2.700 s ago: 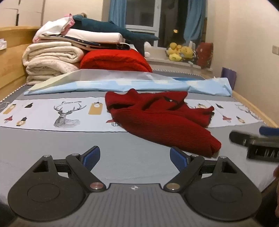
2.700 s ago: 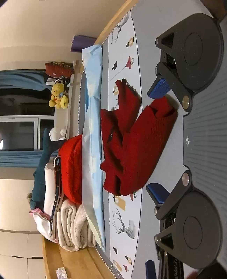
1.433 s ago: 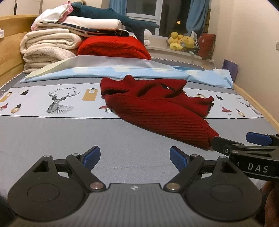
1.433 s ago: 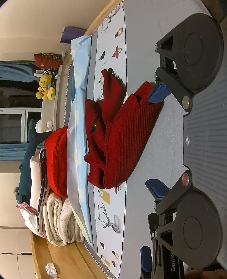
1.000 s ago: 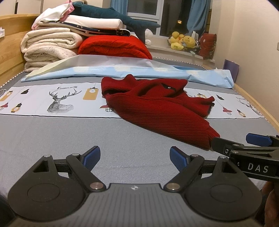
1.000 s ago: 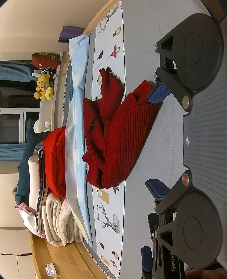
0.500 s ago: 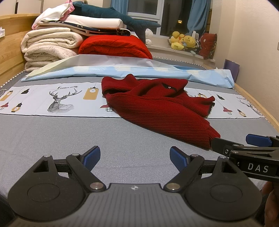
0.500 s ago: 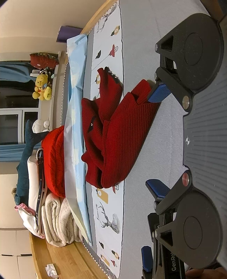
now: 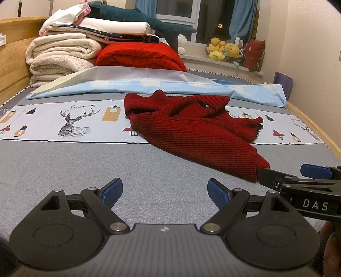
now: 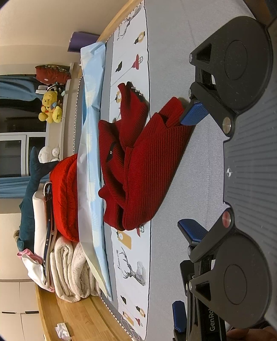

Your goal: Fold small clothes

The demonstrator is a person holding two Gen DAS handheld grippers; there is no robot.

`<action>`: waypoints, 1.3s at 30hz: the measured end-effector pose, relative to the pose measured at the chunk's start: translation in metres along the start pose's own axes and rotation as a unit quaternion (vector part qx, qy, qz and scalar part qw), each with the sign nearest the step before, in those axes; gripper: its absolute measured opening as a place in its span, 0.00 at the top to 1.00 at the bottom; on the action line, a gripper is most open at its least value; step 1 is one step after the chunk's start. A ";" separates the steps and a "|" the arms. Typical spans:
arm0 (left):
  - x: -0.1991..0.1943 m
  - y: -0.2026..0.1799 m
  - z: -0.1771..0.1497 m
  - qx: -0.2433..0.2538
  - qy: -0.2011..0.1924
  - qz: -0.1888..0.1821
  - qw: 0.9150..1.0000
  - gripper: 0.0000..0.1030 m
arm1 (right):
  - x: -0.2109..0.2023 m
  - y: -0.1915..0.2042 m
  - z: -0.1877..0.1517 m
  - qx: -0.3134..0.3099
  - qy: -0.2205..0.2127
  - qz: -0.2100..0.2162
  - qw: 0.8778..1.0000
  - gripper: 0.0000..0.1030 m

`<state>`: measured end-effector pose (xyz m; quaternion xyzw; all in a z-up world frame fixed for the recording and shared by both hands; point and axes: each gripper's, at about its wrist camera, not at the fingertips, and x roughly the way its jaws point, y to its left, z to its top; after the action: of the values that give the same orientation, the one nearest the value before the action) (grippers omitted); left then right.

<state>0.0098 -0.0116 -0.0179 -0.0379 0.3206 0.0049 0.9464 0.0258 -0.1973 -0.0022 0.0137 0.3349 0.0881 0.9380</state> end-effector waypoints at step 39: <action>0.158 0.041 0.136 -0.020 0.029 0.002 0.999 0.81 | 0.060 -0.130 0.073 0.071 -0.055 -0.010 0.996 0.53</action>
<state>0.2167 0.0371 -0.0093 -0.0562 0.3476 0.0121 0.9359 0.1377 -0.3127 0.0055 0.0822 0.2880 0.0540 0.9526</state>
